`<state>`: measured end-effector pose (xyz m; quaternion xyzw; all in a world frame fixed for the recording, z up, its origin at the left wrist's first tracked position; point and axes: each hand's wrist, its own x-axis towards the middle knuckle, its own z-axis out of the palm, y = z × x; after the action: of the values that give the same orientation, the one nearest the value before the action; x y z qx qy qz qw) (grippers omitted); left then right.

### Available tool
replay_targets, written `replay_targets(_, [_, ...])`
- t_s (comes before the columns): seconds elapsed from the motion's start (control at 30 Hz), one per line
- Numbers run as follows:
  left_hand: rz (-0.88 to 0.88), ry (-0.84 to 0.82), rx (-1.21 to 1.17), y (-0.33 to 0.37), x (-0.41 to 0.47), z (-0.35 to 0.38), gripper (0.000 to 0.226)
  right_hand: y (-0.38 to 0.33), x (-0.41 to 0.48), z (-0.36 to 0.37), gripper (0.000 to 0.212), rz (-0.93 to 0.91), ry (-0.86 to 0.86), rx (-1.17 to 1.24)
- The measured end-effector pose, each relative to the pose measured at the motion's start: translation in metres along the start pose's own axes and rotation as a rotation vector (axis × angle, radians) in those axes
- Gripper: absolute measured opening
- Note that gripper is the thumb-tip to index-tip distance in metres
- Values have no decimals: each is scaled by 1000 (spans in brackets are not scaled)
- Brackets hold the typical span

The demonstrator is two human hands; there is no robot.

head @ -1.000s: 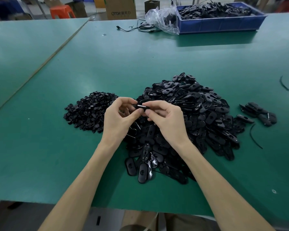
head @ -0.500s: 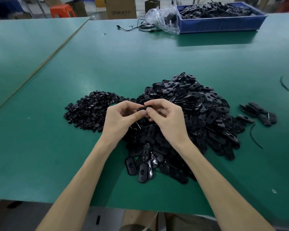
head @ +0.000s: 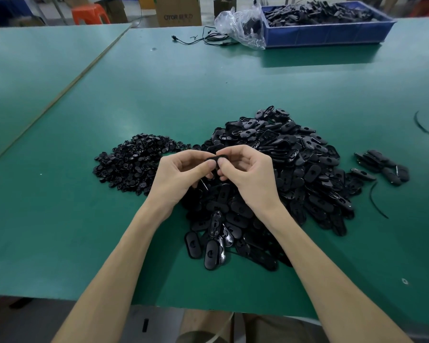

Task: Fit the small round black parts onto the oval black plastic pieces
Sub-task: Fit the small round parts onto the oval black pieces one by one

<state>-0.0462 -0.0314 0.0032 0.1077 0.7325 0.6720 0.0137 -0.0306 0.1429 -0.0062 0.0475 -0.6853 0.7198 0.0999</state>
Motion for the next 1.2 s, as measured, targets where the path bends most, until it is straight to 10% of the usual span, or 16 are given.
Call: replay_targets(1.2, [0, 1, 110, -1, 1, -3, 5, -2, -2, 0, 13, 18, -19, -90])
